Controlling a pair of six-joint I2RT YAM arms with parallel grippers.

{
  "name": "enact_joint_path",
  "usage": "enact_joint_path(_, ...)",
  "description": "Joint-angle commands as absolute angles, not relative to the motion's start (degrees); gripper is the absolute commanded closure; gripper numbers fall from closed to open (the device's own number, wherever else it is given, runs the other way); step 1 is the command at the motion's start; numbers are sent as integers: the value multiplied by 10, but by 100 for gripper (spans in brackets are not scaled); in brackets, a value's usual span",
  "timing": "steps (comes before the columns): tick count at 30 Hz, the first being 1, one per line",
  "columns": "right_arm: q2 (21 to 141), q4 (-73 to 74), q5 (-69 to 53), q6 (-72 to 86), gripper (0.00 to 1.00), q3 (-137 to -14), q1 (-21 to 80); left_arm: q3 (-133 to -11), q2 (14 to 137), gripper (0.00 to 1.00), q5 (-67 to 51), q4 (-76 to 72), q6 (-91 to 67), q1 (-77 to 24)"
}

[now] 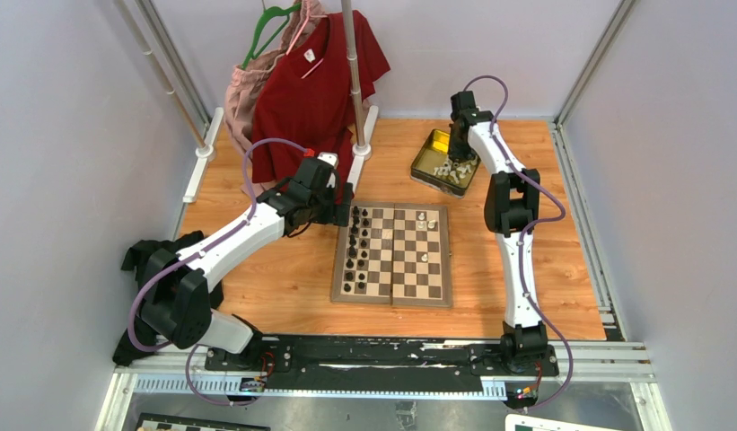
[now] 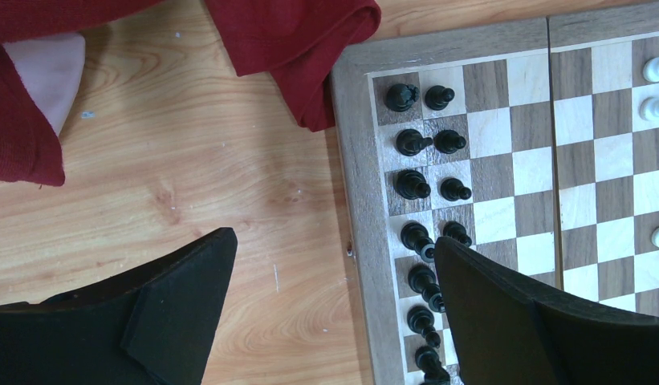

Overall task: Set up the chess pieces on the board
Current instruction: Pick up the chess piece from the storage box.

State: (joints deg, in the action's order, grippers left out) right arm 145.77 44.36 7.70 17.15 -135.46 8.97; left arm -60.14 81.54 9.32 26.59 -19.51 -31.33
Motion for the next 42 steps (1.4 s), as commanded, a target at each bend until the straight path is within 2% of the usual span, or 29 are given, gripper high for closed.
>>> enact_joint_path(1, 1474, 460, 66, 171, 83, -1348, 84, -615, 818, 0, 88, 262, -194, -317)
enact_joint_path(6, 1471, 462, 62, 169, 100, -1339, 84, -611, 815, 0, 87, 261, -197, -317)
enact_joint_path(24, 1377, 434, 46, 187, 100, -1311, 88, -617, 796, 0, 71, 254, -209, -317)
enact_joint_path(34, 1271, 391, 10, 208, 100, -1215, 112, -629, 792, 0, 11, 212, -212, -323)
enact_joint_path(42, 1119, 292, -93, 271, 100, -1032, 132, -641, 814, 0, -90, 122, -245, -338)
